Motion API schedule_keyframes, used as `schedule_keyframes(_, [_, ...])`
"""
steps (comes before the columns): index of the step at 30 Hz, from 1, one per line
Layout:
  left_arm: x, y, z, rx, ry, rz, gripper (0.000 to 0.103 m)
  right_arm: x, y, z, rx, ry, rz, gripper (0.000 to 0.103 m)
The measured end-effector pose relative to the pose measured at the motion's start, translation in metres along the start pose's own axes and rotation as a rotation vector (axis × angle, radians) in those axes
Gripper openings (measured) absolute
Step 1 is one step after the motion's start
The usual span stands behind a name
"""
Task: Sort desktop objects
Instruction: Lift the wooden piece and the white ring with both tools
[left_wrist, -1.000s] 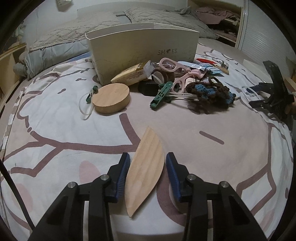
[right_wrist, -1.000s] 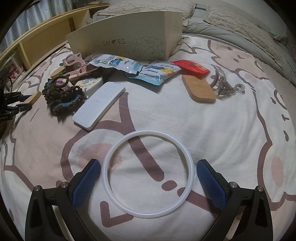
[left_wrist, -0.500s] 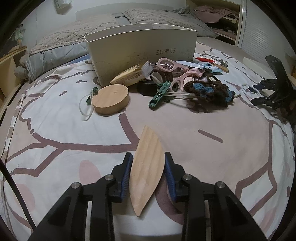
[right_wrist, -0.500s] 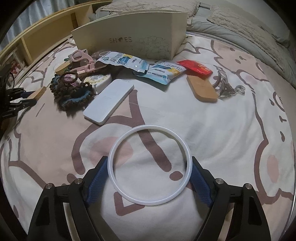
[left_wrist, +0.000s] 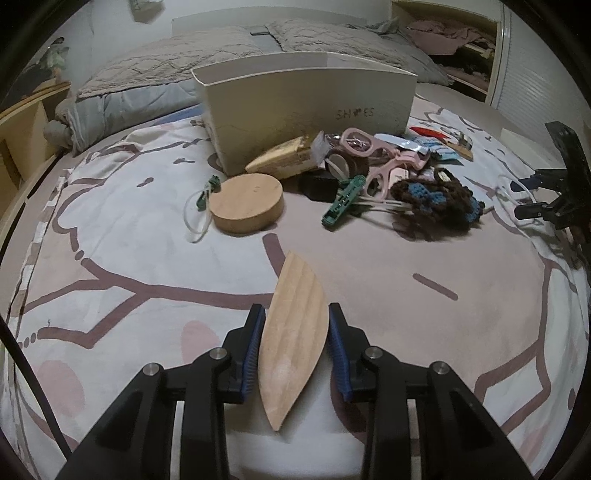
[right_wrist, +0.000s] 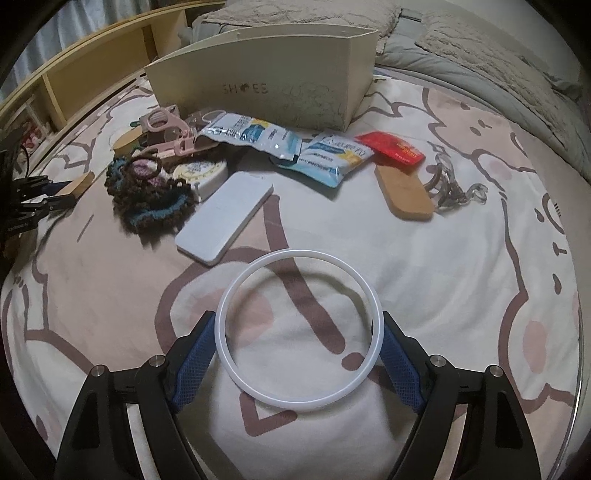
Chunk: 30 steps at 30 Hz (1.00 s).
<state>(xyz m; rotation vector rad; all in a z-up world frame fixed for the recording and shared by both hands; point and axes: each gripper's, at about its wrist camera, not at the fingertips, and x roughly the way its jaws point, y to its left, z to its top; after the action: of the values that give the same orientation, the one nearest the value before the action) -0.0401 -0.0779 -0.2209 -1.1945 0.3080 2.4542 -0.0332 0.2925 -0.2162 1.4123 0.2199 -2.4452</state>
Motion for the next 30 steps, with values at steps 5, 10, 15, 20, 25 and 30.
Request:
schedule_keyframes(5, [-0.006,0.005,0.007,-0.007,-0.02,0.032,0.034,-0.005,0.0,0.007,-0.004,-0.017,-0.04,0.084])
schedule_keyframes(10, [-0.014,0.009,0.015,-0.008,-0.044,0.054,0.034,-0.01,-0.002,0.013,0.007,-0.026,-0.051,0.084])
schedule_keyframes(15, [-0.022,0.011,0.025,-0.019,-0.079,0.065,0.034,-0.018,-0.003,0.025,0.016,-0.054,-0.073,0.084])
schedule_keyframes(20, [-0.028,0.011,0.04,-0.027,-0.101,0.081,0.034,-0.031,-0.003,0.041,0.022,-0.098,-0.087,0.084])
schedule_keyframes(25, [-0.038,0.011,0.058,-0.038,-0.145,0.099,0.034,-0.048,-0.001,0.061,0.031,-0.156,-0.09,0.084])
schedule_keyframes(30, [-0.047,0.011,0.075,-0.048,-0.176,0.118,0.034,-0.064,0.002,0.077,0.034,-0.208,-0.098,0.084])
